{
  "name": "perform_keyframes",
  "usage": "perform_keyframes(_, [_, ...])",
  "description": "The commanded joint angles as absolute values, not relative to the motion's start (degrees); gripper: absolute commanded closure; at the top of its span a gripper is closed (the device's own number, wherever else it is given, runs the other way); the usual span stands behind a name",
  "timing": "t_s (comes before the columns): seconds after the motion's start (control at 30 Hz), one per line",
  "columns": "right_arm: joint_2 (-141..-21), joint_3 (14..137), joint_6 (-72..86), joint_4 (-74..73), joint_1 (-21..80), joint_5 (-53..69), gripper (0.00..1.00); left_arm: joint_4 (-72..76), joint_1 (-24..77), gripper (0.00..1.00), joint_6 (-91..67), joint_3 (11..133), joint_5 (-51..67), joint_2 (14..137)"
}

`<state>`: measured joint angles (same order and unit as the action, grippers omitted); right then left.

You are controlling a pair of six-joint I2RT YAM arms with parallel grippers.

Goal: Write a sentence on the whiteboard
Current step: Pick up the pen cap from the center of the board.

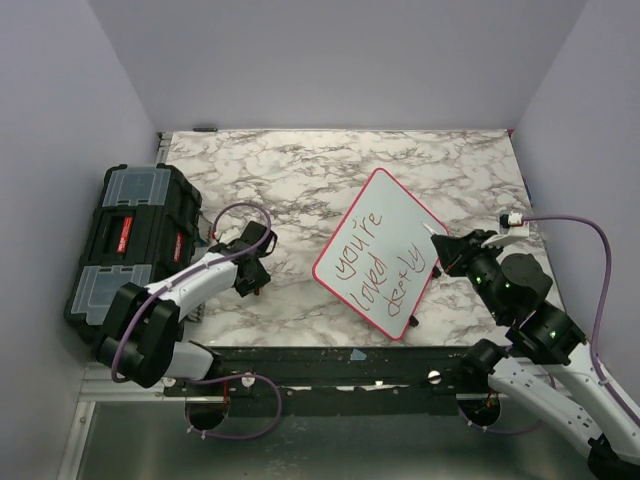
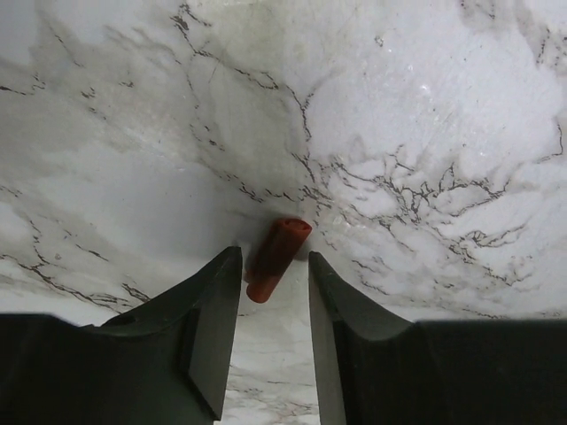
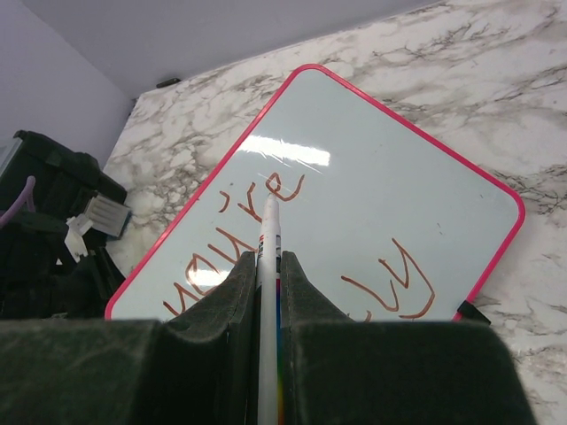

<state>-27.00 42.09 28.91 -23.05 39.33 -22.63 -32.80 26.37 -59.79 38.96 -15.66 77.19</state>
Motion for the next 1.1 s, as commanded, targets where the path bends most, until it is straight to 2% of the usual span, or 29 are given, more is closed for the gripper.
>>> perform_keyframes(0.0, [-27.08, 41.75, 28.68, -21.53, 39.55, -21.62, 0.99, -34.20, 26.45, 0.65, -60.30, 41.34, -15.05, 79.30])
perform_keyframes(0.13, [-26.25, 41.76, 28.69, -21.62, 39.55, -21.61, 0.99, -34.87, 26.54, 0.70, -59.84, 43.20, -14.36, 81.05])
perform_keyframes(0.4, [-24.04, 42.01, 28.71, -23.49, 39.55, -22.24, 0.99, -33.99, 26.82, 0.91, -58.55, 44.36, -12.81, 81.95])
perform_keyframes(0.47, [-23.50, 42.01, 28.84, -23.89, 39.55, -22.19, 0.99, -32.86, 26.89, 1.00, -58.01, 44.28, -11.66, 81.80])
perform_keyframes(0.7, [-23.20, 43.78, 28.27, -26.31, 39.52, -22.10, 0.99, -31.09, 26.89, 1.00, -57.12, 43.97, -9.97, 76.22])
perform_keyframes(1.07, [-26.36, 45.15, 26.85, -23.78, 39.52, -18.58, 0.99, -40.55, 26.80, 1.00, -56.84, 50.35, -15.05, 62.08])
